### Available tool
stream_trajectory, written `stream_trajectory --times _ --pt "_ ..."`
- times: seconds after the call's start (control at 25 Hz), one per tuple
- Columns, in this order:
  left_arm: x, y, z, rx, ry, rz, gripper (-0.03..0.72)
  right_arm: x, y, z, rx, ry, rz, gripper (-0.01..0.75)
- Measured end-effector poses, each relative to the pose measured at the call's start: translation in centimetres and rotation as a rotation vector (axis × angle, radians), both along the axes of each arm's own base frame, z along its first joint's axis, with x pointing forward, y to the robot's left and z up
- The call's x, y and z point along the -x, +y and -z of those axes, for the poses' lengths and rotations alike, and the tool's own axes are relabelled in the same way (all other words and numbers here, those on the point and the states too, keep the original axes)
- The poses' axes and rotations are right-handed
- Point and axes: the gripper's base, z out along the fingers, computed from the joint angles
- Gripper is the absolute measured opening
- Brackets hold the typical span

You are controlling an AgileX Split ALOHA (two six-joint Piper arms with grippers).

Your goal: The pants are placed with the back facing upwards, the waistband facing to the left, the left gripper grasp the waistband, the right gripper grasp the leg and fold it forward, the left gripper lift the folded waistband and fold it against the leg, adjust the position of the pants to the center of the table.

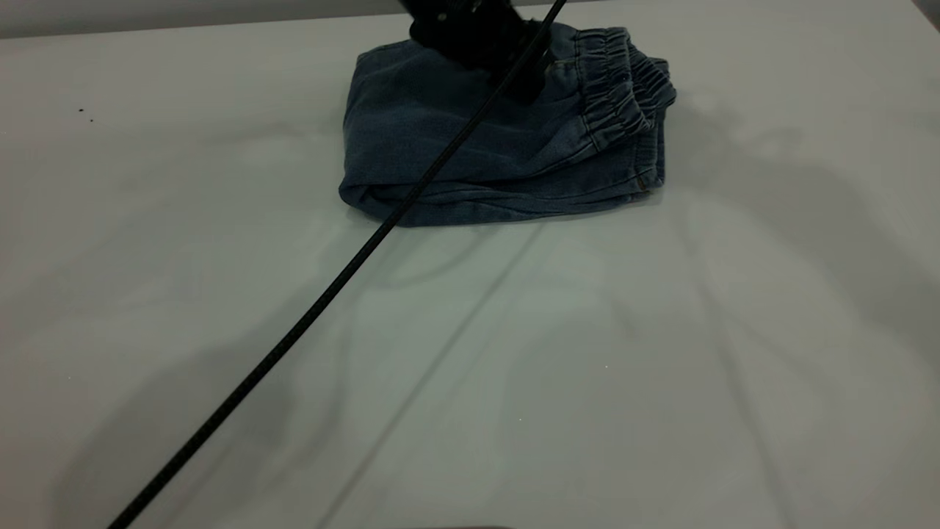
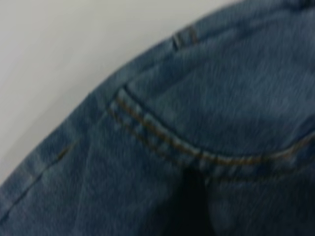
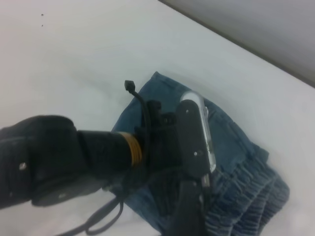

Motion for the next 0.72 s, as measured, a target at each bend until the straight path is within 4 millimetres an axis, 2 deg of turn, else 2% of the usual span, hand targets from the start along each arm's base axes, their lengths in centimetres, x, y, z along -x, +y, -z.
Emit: stream_trajectory --times 0.28,0.44,0.72 --pt "0.1 0.2 3.6 -0.048 0.062 0.011 0.566 0.2 0.0 0.1 0.008 0.022 -0.008 0.51" --pt "0.4 0.3 3.7 -0.076 0.113 0.02 0.566 0.2 0.0 0.2 0.007 0.027 -0.008 0.51" --pt "2.0 1.0 3.4 -0.192 0.315 0.053 0.566 0.3 0.0 0.2 0.003 0.052 0.001 0.51"
